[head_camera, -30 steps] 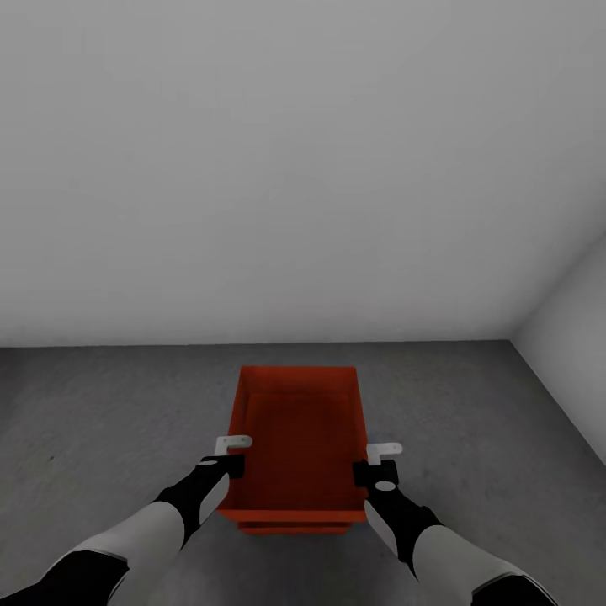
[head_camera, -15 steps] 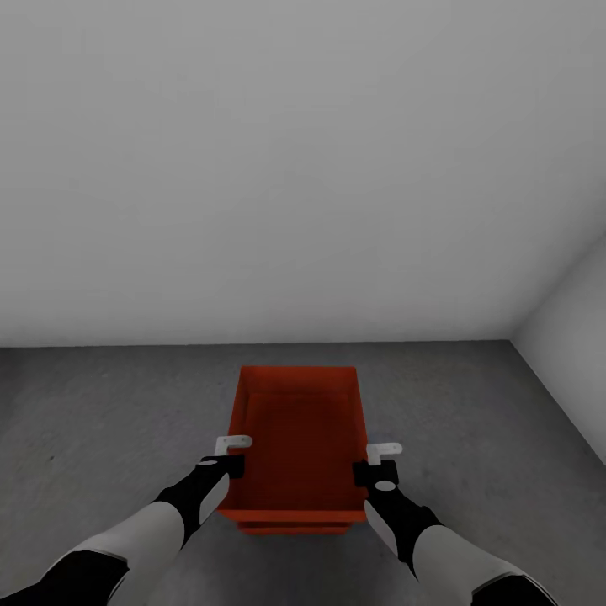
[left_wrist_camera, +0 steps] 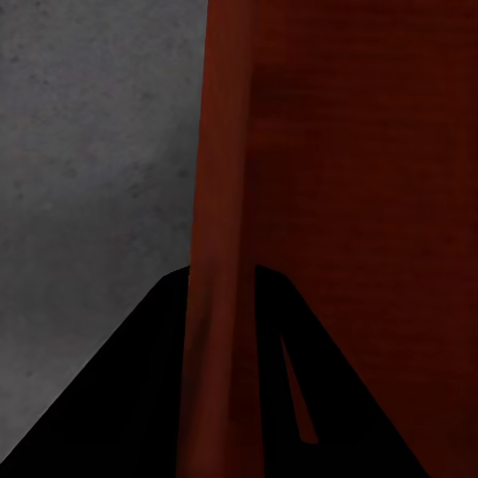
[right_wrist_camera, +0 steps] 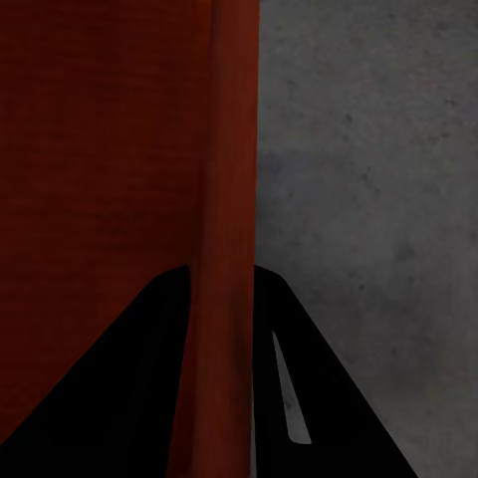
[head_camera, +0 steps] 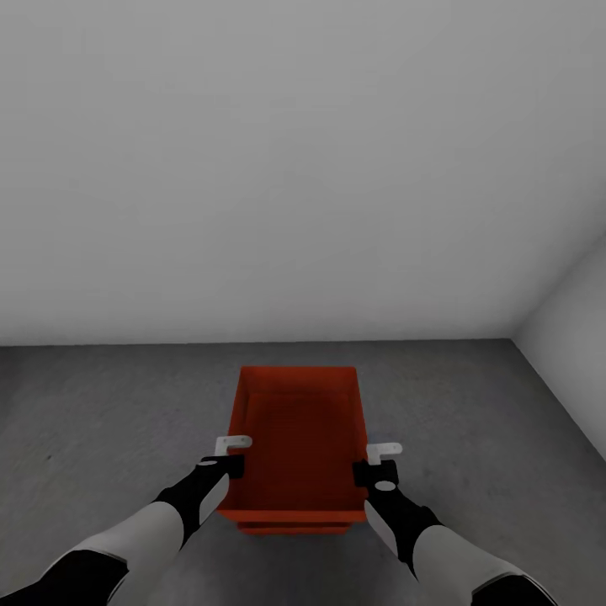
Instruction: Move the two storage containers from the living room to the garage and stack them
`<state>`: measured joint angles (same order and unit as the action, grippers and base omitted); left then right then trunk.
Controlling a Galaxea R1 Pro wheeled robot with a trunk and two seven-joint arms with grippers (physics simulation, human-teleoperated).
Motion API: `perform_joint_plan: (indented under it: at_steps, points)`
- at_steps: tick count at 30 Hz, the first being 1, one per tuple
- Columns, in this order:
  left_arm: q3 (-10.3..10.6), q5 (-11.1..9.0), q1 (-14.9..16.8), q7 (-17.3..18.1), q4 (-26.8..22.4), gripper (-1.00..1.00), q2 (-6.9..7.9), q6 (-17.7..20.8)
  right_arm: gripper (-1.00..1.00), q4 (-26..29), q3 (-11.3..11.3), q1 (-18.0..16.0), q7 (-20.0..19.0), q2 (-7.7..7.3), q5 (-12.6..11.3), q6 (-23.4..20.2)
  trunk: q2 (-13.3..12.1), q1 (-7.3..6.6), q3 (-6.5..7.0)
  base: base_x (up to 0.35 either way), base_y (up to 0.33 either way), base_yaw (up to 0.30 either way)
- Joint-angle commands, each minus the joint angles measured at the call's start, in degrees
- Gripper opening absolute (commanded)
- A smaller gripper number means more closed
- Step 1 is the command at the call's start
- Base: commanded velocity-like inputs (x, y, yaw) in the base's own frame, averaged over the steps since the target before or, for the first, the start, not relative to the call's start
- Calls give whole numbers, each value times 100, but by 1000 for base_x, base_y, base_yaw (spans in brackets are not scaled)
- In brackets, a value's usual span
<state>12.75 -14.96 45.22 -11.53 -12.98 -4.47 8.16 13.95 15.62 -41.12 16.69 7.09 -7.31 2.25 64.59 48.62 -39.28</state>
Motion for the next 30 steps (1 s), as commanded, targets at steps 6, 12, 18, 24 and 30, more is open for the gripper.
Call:
perform_joint_plan:
  at_steps: [6,12,18,24,30]
  points:
    - [-360,90,5,-491,-24,-100,95,-473,-100,-20,-164,-1,391,-6,-109,45,245,132,-113,0,0,0]
    - [-361,90,5,-491,-21,-100,95,-473,-100,-18,-164,-1,388,-7,-112,47,486,264,-220,0,0,0]
    - [-360,91,5,-480,-21,-100,95,-473,-100,-17,-164,-1,388,-12,-112,27,726,396,-328,0,0,0]
    - [-360,94,5,-460,-21,-100,95,-473,-100,-16,-164,-1,387,-14,-112,23,967,528,-436,0,0,0]
    - [-360,93,5,-456,-24,-100,96,-473,-100,-22,-164,-1,388,-6,-112,49,1208,659,-544,0,0,0]
